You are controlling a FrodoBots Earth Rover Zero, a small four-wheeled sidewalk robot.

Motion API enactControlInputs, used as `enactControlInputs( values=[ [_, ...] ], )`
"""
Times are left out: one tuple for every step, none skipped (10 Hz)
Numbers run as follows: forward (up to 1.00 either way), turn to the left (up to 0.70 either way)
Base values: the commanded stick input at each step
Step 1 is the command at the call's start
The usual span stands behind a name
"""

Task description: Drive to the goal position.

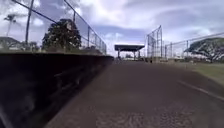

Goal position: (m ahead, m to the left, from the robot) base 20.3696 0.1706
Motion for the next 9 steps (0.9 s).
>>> enactControlInputs(
  values=[
    [0.7, 0.0],
    [0.7, -0.01],
    [0.7, -0.08],
    [0.7, -0.25],
    [0.7, -0.33],
    [0.7, -0.23],
    [0.7, -0.11],
    [0.7, 0.0],
    [0.7, 0.0]
  ],
)
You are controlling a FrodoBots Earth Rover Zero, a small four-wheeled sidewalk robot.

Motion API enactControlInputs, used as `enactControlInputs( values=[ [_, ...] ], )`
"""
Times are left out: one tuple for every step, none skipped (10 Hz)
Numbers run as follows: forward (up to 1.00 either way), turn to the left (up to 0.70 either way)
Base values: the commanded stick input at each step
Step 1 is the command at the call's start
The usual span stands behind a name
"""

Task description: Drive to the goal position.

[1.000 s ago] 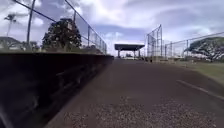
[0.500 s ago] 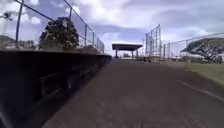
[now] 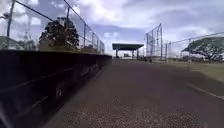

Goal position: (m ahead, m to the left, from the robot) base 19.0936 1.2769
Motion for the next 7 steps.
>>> enactControlInputs(
  values=[
    [0.7, 0.0],
    [0.7, 0.0],
    [0.7, 0.0],
    [0.7, 0.0],
    [0.7, 0.0],
    [0.7, 0.0],
    [0.7, 0.0]
  ],
)
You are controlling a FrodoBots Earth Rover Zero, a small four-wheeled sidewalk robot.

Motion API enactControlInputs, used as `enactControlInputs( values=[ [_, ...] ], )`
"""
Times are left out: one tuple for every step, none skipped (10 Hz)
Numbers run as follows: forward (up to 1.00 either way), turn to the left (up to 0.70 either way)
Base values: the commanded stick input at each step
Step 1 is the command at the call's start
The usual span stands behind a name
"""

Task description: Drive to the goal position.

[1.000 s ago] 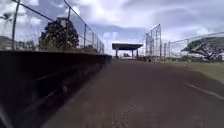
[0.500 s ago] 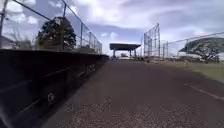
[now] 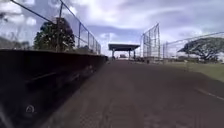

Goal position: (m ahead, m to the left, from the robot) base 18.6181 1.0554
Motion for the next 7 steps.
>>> enactControlInputs(
  values=[
    [0.7, 0.0],
    [0.7, 0.0],
    [0.7, 0.0],
    [0.7, 0.0],
    [0.7, 0.0],
    [0.7, 0.0],
    [0.7, 0.0]
  ],
)
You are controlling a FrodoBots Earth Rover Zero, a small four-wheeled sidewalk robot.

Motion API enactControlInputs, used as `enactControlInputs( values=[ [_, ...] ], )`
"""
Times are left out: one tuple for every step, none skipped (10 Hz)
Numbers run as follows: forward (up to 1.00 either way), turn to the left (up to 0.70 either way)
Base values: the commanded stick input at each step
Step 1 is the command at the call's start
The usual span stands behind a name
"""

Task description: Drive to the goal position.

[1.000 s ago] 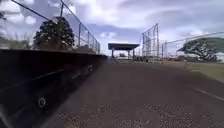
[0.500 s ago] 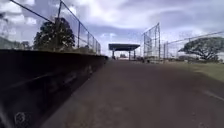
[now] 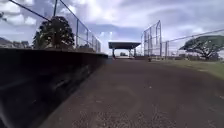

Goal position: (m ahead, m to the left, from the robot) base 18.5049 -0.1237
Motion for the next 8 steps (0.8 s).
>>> enactControlInputs(
  values=[
    [0.7, 0.0],
    [0.7, 0.0],
    [0.7, 0.0],
    [0.7, 0.0],
    [0.7, 0.0],
    [0.7, 0.0],
    [0.7, -0.16],
    [0.7, -0.33]
  ],
)
